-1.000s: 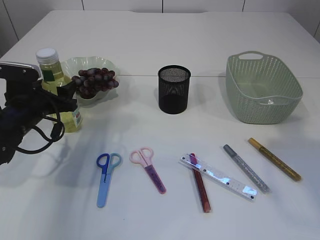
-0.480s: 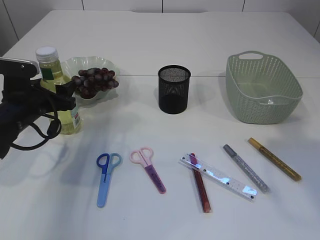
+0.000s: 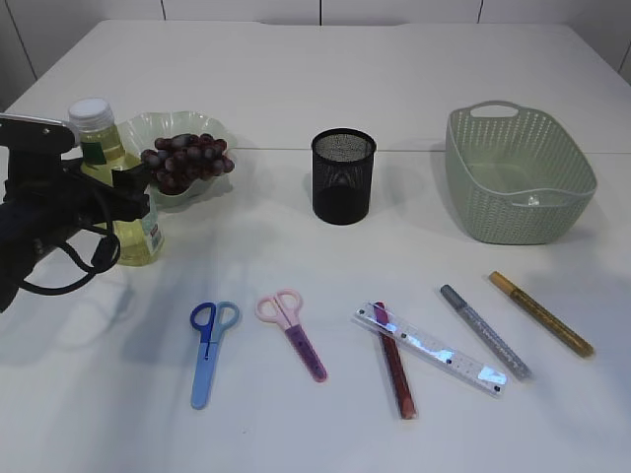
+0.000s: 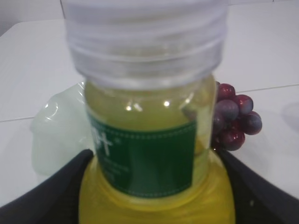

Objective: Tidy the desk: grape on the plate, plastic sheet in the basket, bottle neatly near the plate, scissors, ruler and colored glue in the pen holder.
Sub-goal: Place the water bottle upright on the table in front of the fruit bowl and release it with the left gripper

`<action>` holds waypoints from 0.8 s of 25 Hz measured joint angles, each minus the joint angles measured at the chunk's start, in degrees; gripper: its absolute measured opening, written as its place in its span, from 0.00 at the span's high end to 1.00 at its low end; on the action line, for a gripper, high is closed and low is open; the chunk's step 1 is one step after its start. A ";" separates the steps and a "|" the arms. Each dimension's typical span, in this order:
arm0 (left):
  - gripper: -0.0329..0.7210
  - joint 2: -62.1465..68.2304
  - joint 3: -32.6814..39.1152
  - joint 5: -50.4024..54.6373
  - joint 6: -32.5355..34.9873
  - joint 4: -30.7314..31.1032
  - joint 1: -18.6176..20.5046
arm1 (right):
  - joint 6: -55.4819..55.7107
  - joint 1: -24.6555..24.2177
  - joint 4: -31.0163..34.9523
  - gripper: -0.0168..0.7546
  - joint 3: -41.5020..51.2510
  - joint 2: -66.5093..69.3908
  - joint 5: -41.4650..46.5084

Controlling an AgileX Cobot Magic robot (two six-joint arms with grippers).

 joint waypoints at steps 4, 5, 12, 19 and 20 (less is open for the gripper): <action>0.19 0.00 0.00 0.14 0.00 0.13 0.00 | 0.00 0.00 0.00 0.26 0.00 0.00 0.00; 0.19 0.00 0.00 0.14 0.00 0.13 0.00 | 0.00 0.00 0.00 0.26 0.00 0.00 0.00; 0.19 -0.82 0.00 0.26 0.00 0.13 0.00 | 0.00 0.00 0.00 0.26 0.00 0.00 0.00; 0.19 -5.25 0.00 -0.06 0.00 0.15 0.00 | 0.00 0.00 0.00 0.26 0.00 0.00 0.00; 0.19 -5.78 0.00 0.32 0.00 0.15 0.00 | 0.00 0.00 0.00 0.26 0.00 0.00 0.00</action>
